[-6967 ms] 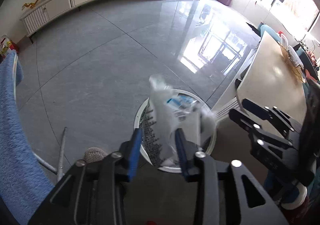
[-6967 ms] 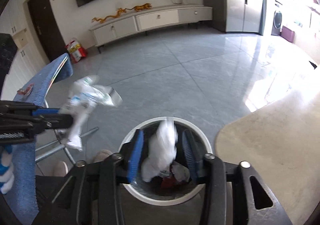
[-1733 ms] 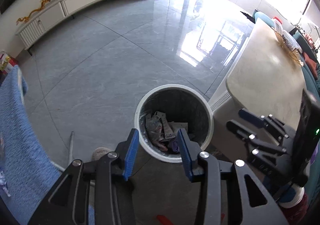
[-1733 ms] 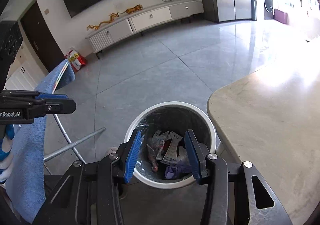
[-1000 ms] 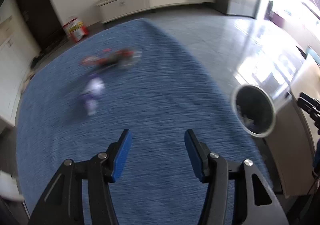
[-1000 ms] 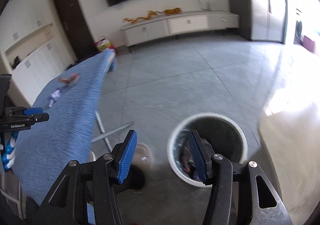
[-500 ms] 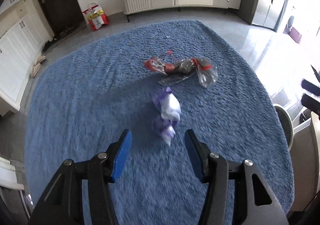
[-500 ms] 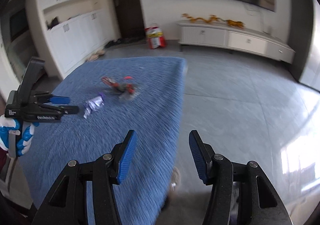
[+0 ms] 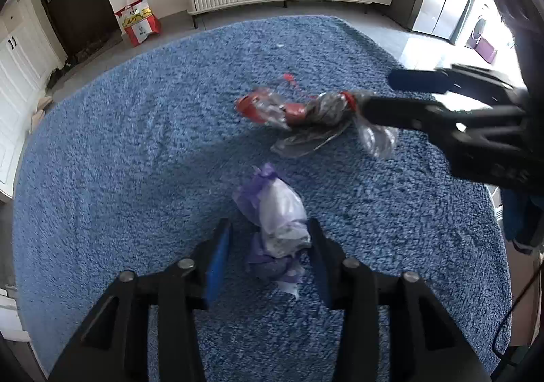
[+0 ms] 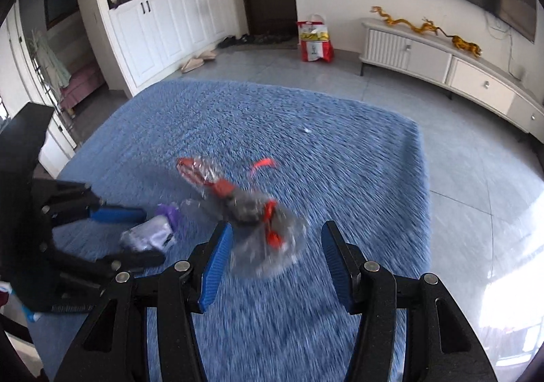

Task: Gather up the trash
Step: 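Grasp a purple-white wrapper with the left tool while the right tool grasps a clear red bag, then carry both items to the bin and open both tools to drop them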

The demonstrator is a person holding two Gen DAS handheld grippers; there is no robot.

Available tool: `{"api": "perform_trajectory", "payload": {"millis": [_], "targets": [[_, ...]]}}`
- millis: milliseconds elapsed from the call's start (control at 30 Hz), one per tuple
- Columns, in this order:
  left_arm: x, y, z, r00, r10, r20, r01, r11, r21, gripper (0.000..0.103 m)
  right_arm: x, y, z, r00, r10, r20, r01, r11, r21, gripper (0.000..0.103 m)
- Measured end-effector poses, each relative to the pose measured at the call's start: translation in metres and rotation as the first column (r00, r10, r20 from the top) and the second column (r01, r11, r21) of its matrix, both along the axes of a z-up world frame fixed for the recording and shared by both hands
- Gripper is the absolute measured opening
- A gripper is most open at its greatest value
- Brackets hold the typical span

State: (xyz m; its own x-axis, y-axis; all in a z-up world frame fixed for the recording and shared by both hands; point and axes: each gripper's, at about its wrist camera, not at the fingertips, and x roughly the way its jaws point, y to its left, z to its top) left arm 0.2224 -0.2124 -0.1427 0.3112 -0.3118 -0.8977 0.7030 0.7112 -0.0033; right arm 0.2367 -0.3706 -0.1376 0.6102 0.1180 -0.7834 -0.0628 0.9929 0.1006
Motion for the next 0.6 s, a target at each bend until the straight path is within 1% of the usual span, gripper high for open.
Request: {"api": "perform_trajectory", "payload": {"millis": [33, 100, 233, 300, 367, 467, 600], "targets": [[0.002, 0.003, 0.000, 1.000, 0.003, -0.003, -0.003, 1.000, -0.008, 0.037, 0.006, 0.003, -0.002, 1.000, 0.013, -0.003, -0.013, 1.000, -0.003, 0.054], [0.001, 0.007, 0.000, 1.000, 0.004, 0.000, -0.004, 1.000, -0.021, 0.029, 0.014, 0.007, -0.005, 1.000, 0.029, -0.010, -0.029, 1.000, -0.001, 0.054], [-0.001, 0.015, 0.002, 1.000, 0.022, 0.000, -0.022, 0.999, -0.044, 0.028, 0.025, 0.016, -0.012, 0.999, 0.045, -0.029, -0.045, 0.999, -0.007, 0.054], [-0.004, 0.020, 0.004, 1.000, 0.028, 0.010, -0.028, 0.999, -0.044, 0.028, 0.024, 0.019, -0.016, 0.998, 0.053, -0.040, -0.054, 0.998, -0.016, 0.049], [-0.009, 0.025, 0.006, 0.999, 0.034, 0.029, -0.033, 0.999, -0.034, 0.028, 0.020, 0.022, -0.018, 0.997, 0.063, -0.051, -0.065, 0.998, -0.027, 0.027], [-0.018, 0.032, 0.011, 0.998, 0.044, 0.056, -0.043, 0.999, -0.019, 0.028, 0.009, 0.024, -0.020, 0.996, 0.066, -0.064, -0.069, 0.997, -0.041, 0.018], [-0.036, 0.043, 0.019, 0.994, 0.050, 0.100, -0.051, 0.999, -0.001, 0.028, -0.013, 0.024, -0.017, 0.997, 0.053, -0.060, -0.053, 0.999, -0.006, 0.016]]}}
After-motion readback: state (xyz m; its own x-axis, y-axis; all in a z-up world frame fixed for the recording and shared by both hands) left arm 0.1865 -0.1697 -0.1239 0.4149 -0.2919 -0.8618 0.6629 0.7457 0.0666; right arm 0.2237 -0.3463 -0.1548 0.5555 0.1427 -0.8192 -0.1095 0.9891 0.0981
